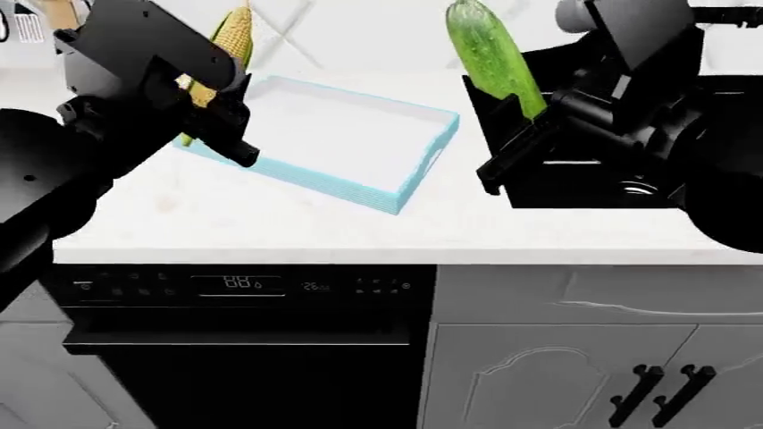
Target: Pick up the fruits and vegetables and place them in the sink. Turn on the sink faucet to wash them. Then turn the sink off and put them in the tray.
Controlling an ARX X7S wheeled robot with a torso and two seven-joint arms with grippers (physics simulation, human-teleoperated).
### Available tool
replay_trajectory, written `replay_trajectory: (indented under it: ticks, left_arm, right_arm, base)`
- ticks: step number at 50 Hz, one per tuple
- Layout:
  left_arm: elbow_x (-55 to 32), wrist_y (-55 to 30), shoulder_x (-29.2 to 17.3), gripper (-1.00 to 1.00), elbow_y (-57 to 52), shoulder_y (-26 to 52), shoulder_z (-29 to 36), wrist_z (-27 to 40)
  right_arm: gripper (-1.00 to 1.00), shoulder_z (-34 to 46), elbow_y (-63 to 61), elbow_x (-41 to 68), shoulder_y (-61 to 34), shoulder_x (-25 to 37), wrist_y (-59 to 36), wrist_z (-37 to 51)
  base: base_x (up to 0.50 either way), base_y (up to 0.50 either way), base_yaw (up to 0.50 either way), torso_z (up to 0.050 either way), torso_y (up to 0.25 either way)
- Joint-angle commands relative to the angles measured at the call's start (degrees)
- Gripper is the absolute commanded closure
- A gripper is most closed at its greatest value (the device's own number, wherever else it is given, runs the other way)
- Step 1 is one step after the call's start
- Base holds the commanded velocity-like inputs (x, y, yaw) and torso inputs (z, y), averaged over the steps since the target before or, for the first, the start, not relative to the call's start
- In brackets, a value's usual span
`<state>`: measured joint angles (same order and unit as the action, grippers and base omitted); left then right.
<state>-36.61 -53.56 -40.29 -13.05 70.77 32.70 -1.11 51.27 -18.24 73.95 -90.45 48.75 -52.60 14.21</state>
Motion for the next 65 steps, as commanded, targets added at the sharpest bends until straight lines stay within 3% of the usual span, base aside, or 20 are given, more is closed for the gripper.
replay_trajectory:
  ticks: [1, 7, 16, 25, 46, 54, 65]
  left_arm:
    - [0.2, -6.6, 2.85, 1.0, 14.32, 12.17, 7.51, -12.26]
    - [4.31, -3.85, 8.58, 1.0, 27.79, 19.16, 12.99, -18.99]
    - [4.89, -2.61, 13.97, 1.0, 30.55, 21.91, 17.29, -24.26]
    - [4.91, -1.57, 15.93, 1.0, 31.44, 21.85, 18.88, -26.22]
    - [6.62, -0.17, 16.02, 1.0, 31.35, 22.12, 20.63, -26.1]
    - [5.61, -1.55, 14.9, 1.0, 27.55, 20.54, 20.69, -25.48]
    - [1.54, -7.19, 11.45, 1.0, 16.01, 13.54, 22.19, -23.9]
  right_arm:
    - [1.0, 1.7, 10.55, -1.25, -3.51, -5.58, -1.95, -10.25]
    - [1.0, 2.7, 17.27, -0.75, -7.46, -7.89, -4.58, -16.81]
    - [1.0, 5.52, 28.25, -4.43, -11.81, -11.91, -5.54, -24.61]
    - [1.0, 8.94, 35.85, -7.74, -14.28, -14.84, -6.36, -30.89]
    - [1.0, 9.19, 33.03, -5.56, -15.09, -12.3, -10.41, -30.51]
    - [1.0, 7.49, 31.35, -3.66, -14.39, -11.2, -10.41, -28.21]
    - [1.0, 4.91, 29.29, -1.19, -13.58, -10.06, -9.99, -24.33]
  base:
    - [0.0, 0.5, 0.0, 0.0, 0.01]
    - [0.0, 0.5, 0.0, 0.0, 0.0]
    - [0.22, 0.44, 0.0, 0.0, 0.0]
    - [0.5, 0.02, 0.0, 0.0, 0.001]
    - [0.5, 0.0, 0.0, 0.0, 0.002]
    - [0.5, 0.0, 0.0, 0.0, 0.003]
    - [0.0, 0.0, 0.0, 0.0, 0.001]
